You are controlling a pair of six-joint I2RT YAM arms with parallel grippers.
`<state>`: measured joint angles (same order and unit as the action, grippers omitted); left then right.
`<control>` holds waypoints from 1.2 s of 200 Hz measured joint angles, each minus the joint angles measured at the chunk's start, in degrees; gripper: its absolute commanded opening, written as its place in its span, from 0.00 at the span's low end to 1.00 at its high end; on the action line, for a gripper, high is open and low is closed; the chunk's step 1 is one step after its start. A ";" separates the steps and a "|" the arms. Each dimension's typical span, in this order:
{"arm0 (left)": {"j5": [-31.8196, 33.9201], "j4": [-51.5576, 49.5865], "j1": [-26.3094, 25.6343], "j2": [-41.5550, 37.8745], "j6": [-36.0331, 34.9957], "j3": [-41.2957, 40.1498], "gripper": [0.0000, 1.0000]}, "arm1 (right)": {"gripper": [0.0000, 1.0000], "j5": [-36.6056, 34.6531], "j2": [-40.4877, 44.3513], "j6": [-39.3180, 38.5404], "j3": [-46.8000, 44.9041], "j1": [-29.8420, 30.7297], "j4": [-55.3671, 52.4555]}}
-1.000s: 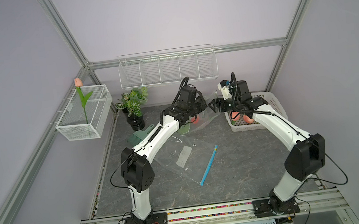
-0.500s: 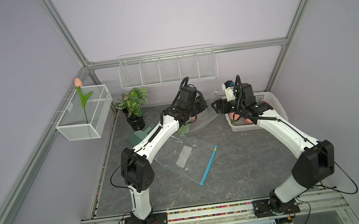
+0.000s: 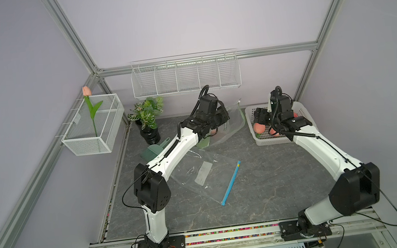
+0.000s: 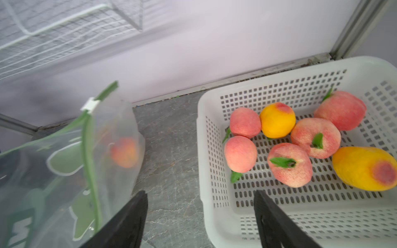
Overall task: Place the peach in a zip-top bag and seal the zipper
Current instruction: Place the peach in the zipper food storage bag, then pick up the peach from the basket.
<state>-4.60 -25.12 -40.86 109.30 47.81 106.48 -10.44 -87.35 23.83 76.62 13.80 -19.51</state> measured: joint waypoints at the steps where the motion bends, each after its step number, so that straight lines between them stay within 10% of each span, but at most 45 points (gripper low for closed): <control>1: 0.00 0.00 0.00 0.00 0.02 0.00 0.00 | 0.80 0.02 -0.13 0.07 0.00 -0.11 -0.04; 240: 0.02 -0.02 -0.02 0.00 0.02 0.00 0.00 | 0.78 9.42 -36.76 1.01 23.96 -8.85 -12.61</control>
<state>-4.58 -25.15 -40.88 109.30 47.83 106.48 -1.02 -124.11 24.84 100.57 4.95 -32.12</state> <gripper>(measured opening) 0.046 0.786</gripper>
